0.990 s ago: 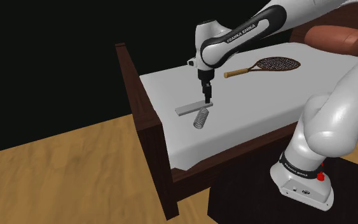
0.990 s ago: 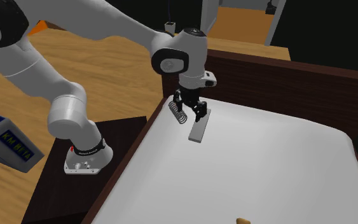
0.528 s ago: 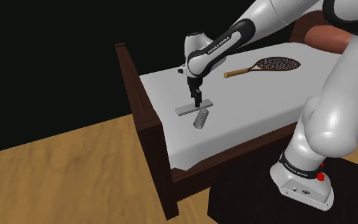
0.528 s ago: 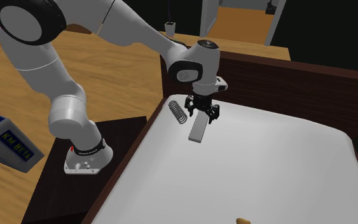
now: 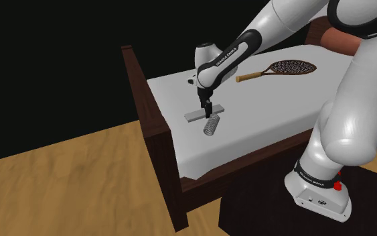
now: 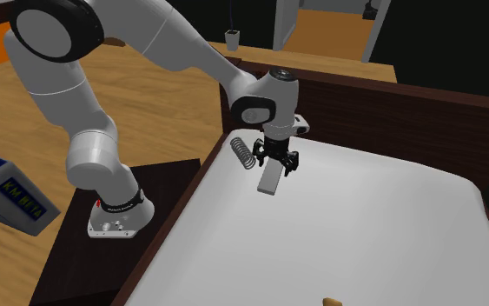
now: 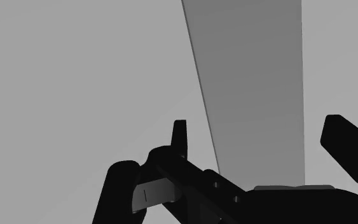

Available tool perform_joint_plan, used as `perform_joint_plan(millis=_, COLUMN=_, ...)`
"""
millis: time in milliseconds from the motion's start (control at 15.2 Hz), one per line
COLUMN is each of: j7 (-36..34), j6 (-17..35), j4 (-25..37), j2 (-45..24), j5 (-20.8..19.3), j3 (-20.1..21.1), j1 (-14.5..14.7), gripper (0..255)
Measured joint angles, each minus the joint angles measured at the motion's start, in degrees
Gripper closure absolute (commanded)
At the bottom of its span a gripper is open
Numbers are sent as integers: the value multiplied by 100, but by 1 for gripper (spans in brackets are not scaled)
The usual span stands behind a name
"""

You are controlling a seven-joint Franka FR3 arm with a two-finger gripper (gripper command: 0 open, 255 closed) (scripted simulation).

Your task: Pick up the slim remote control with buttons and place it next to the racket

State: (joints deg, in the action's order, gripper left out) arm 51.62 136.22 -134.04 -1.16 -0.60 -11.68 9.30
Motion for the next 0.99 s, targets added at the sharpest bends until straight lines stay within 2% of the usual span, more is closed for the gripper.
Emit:
perform_joint_plan(millis=264, j7=0, j6=17, j4=-6, j2=-9, j5=3, j3=1, j1=1, gripper=0)
perform_joint_plan(millis=330, j7=0, j6=15, j4=-5, j2=-9, j5=3, j3=1, j1=2, gripper=255)
perform_joint_plan(millis=990, j7=-9, j6=28, j4=38, j2=-9, j5=9, j3=5, j1=7, gripper=255)
